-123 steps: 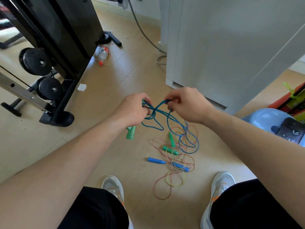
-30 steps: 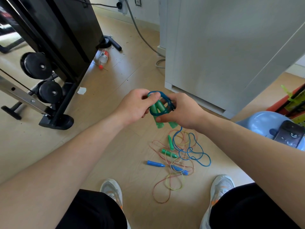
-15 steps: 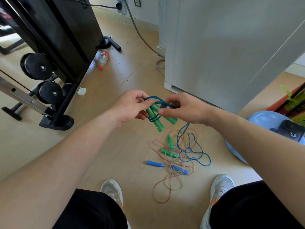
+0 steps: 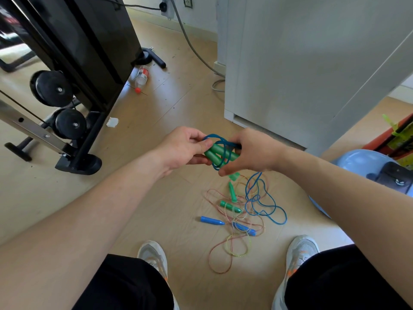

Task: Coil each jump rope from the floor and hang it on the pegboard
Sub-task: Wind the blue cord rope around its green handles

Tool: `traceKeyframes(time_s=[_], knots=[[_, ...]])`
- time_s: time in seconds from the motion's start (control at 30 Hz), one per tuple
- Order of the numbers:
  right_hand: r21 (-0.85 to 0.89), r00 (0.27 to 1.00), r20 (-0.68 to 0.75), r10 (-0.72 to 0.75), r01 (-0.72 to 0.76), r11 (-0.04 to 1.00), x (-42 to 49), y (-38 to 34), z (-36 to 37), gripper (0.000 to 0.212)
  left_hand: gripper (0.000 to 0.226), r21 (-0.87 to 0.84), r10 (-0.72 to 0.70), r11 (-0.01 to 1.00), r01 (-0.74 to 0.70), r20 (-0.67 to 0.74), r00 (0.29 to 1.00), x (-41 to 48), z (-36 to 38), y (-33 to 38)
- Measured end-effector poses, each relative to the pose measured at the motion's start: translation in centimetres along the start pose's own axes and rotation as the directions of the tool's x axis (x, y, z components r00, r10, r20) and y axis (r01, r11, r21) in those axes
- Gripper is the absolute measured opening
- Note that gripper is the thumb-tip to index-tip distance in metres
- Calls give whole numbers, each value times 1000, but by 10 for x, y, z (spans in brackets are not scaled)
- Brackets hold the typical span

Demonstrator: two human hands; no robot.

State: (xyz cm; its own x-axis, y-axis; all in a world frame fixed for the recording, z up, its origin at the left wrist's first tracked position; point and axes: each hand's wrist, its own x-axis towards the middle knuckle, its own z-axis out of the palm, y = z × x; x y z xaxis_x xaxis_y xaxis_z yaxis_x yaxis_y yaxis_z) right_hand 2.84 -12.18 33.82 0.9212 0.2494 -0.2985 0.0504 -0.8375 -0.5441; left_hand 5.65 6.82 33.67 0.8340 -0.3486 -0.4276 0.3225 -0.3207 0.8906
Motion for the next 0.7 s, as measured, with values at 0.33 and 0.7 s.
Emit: traceKeyframes(time_s=[0.33,0.7], knots=[[-43,999,48,-1,3,999,2,4,-2,43,23,7,-2,1000,1,13,1000,-2,0,1],[-24,998,62,22,-21,999,2,2,1,38,8,331,139,940,-85,-142,980,3,-1,-3]])
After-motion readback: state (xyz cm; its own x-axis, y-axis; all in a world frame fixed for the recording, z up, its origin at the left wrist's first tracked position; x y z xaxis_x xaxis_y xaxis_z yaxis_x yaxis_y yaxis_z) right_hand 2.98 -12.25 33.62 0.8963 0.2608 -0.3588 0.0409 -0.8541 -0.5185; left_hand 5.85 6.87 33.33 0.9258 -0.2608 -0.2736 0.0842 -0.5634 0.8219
